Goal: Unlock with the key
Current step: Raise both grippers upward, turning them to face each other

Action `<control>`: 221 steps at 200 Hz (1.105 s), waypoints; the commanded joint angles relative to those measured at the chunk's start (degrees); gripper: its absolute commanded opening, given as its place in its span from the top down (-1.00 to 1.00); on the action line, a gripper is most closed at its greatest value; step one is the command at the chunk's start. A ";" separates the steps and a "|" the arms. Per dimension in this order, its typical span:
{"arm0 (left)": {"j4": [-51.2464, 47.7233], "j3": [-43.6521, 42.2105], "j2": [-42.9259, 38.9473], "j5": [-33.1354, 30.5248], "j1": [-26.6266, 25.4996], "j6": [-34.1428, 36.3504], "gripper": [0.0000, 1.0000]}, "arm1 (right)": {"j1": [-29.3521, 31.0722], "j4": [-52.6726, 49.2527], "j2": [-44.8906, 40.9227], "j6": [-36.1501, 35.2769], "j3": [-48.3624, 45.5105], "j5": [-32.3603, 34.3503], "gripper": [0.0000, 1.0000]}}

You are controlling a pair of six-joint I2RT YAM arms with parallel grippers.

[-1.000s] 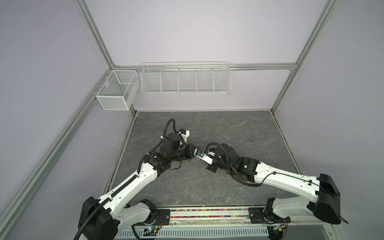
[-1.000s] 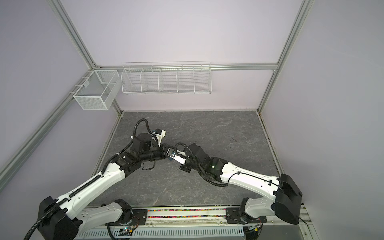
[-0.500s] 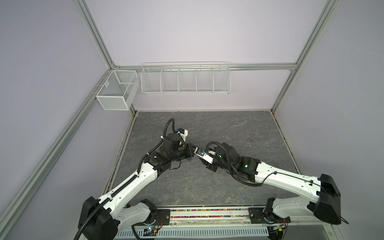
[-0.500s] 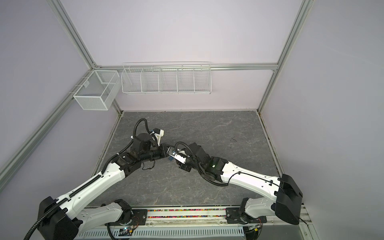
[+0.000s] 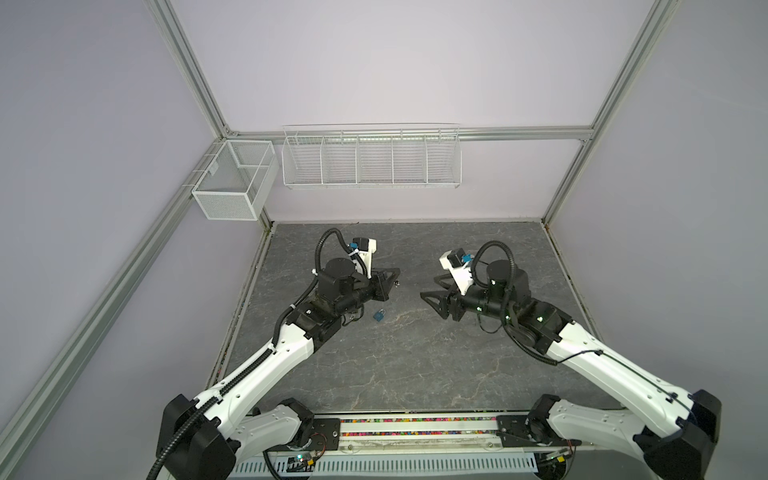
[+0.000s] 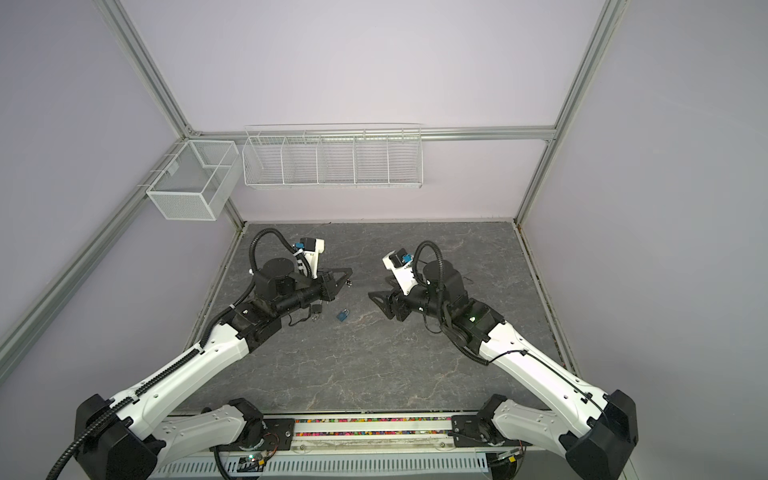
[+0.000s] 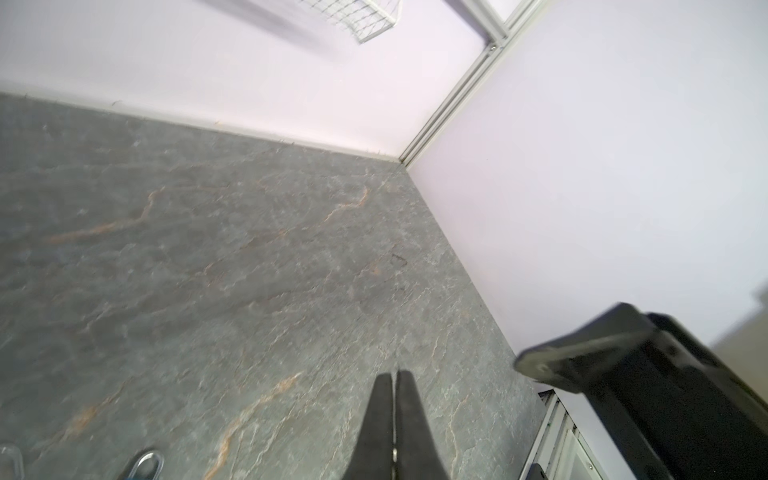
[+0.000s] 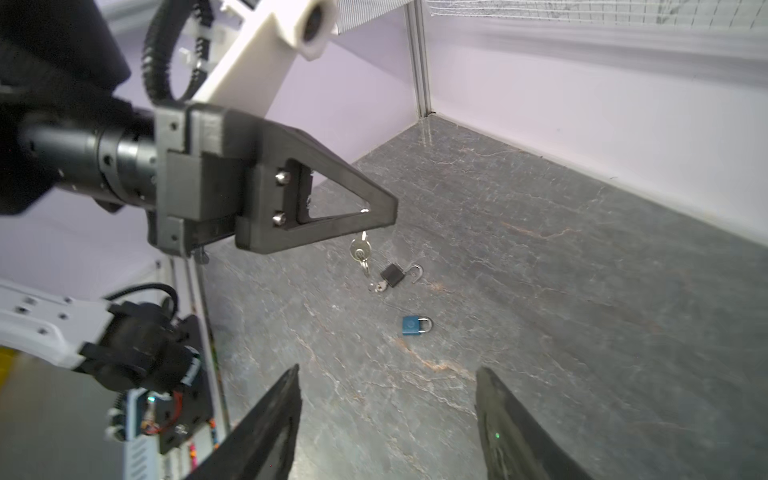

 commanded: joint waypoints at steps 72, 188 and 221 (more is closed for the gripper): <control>23.89 -0.82 3.54 11.63 -0.03 3.76 1.00 | -7.45 34.08 9.12 35.51 -2.67 -28.59 -0.04; 27.87 -0.88 4.19 14.47 0.01 3.02 1.00 | -7.02 46.74 14.90 39.84 -2.36 -30.26 0.31; 27.60 -0.68 4.39 14.56 0.01 3.16 1.00 | -6.06 46.93 15.24 38.93 -2.03 -30.58 0.37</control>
